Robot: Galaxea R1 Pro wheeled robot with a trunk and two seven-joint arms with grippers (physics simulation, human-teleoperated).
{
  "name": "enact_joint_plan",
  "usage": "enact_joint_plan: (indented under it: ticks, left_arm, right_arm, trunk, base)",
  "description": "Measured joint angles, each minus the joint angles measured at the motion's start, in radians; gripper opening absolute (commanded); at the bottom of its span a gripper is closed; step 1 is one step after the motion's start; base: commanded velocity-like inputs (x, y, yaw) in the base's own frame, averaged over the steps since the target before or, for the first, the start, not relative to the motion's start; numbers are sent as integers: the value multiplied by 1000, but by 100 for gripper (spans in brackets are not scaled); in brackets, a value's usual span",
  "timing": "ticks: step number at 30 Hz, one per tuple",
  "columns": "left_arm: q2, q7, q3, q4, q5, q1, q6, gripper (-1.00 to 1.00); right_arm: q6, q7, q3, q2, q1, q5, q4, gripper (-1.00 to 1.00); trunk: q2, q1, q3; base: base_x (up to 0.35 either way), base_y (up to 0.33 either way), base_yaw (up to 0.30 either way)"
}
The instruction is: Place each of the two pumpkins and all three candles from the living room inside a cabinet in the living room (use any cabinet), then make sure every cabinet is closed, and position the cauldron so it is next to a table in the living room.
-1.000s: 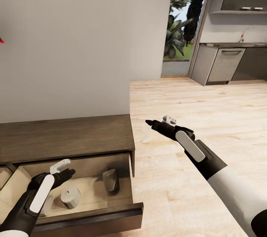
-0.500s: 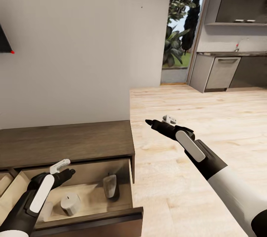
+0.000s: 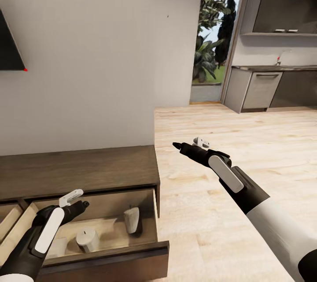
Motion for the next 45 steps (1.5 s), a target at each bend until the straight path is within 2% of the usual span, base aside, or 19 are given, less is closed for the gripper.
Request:
enact_joint_plan:
  ticks: [9, 45]
  left_arm:
    - [0, 0, 1, 0, 0, 0, 0, 100]
    - [0, 0, 1, 0, 0, 0, 0, 100]
  right_arm:
    - [0, 0, 0, 0, 1, 0, -1, 100]
    - [0, 0, 3, 0, 0, 0, 0, 100]
  trunk:
    - [63, -34, 28]
    - [315, -172, 141]
  base:
    - [-76, 33, 0]
    - [-288, 161, 0]
